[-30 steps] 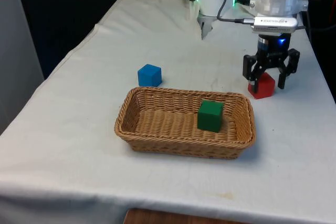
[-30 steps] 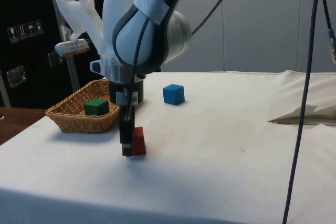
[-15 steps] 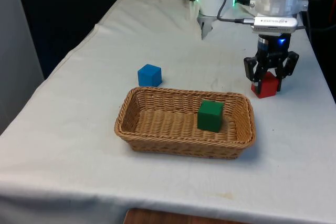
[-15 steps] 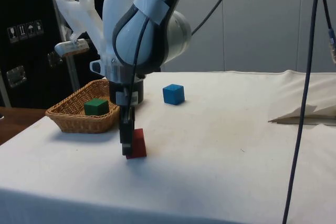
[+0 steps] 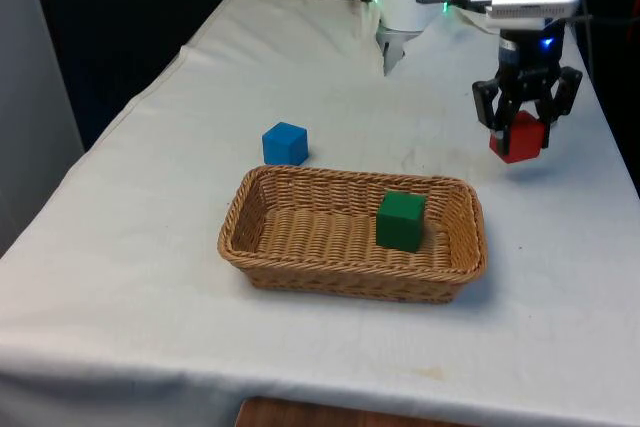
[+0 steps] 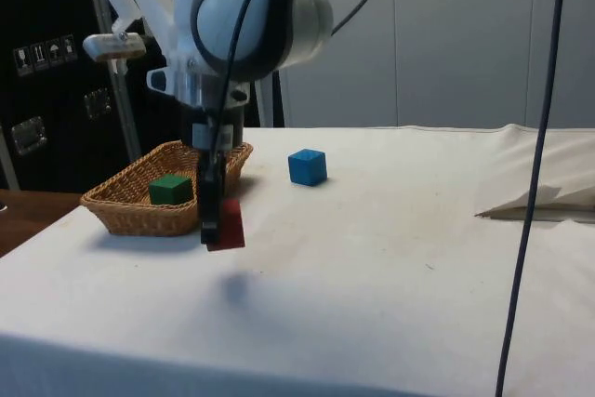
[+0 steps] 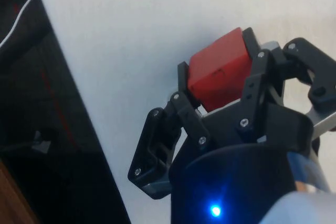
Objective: Pick up exactly two blocks and place them into the basket.
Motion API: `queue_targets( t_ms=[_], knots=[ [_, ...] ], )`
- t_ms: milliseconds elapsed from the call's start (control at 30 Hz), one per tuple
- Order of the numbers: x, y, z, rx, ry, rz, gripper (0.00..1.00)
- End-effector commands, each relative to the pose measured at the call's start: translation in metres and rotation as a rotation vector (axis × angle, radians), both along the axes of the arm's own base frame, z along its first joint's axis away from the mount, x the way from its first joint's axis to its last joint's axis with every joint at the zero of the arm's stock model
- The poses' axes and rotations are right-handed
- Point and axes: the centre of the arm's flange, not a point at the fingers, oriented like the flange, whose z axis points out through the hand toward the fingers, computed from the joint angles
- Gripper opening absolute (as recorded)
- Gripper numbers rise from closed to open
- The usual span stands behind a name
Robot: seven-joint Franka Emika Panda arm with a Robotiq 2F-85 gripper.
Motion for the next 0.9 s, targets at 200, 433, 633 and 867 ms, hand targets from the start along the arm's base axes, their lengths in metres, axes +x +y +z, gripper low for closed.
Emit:
queue_targets(
  t_ms=[200, 433, 633, 867],
  knots=[
    [0.002, -0.005, 0.025, 0.005, -0.005, 0.002, 0.00],
    [0.004, -0.010, 0.046, 0.011, -0.012, 0.009, 0.00],
    [0.008, -0.019, 0.059, 0.006, -0.017, 0.015, 0.00],
    [0.021, -0.032, 0.071, -0.008, -0.027, 0.017, 0.00]
  ],
)
